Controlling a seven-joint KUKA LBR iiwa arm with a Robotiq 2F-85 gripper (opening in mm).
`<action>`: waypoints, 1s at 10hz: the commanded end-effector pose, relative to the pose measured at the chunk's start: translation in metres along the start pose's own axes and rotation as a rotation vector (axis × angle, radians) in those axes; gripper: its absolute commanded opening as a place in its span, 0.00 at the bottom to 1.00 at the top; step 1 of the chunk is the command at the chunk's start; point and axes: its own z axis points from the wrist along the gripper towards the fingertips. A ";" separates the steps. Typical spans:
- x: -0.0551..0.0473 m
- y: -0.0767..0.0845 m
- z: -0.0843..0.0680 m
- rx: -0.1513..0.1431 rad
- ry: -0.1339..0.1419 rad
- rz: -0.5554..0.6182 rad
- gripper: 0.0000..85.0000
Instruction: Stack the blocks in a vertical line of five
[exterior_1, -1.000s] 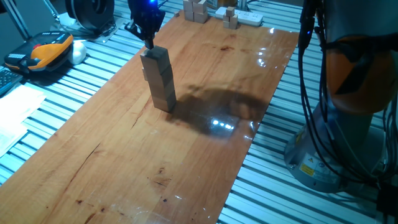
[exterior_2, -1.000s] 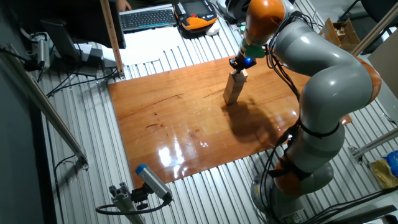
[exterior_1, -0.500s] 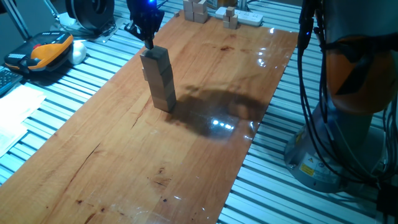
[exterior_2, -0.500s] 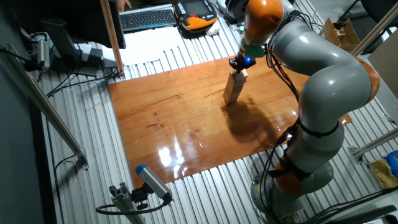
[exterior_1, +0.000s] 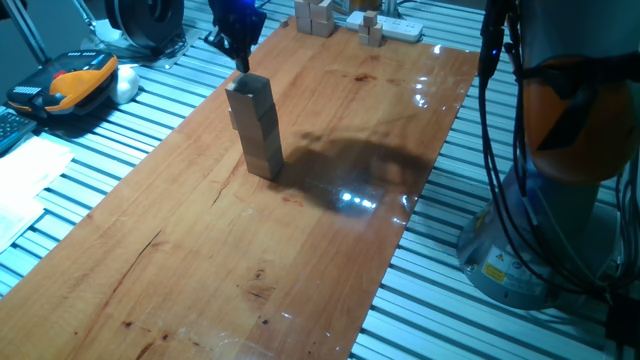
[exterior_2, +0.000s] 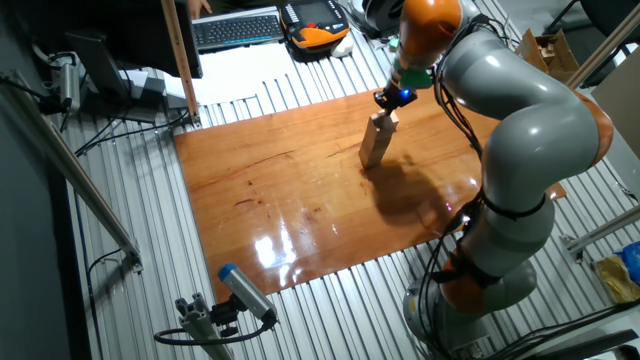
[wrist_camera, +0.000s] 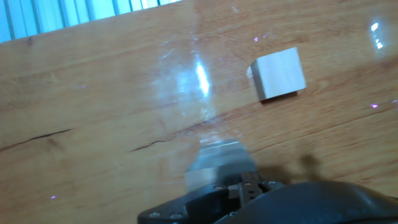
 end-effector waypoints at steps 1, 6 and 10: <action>-0.002 -0.007 0.000 0.002 -0.002 -0.008 0.00; -0.011 -0.034 0.013 -0.004 -0.010 -0.045 0.00; -0.033 -0.036 0.028 -0.009 -0.011 -0.022 0.00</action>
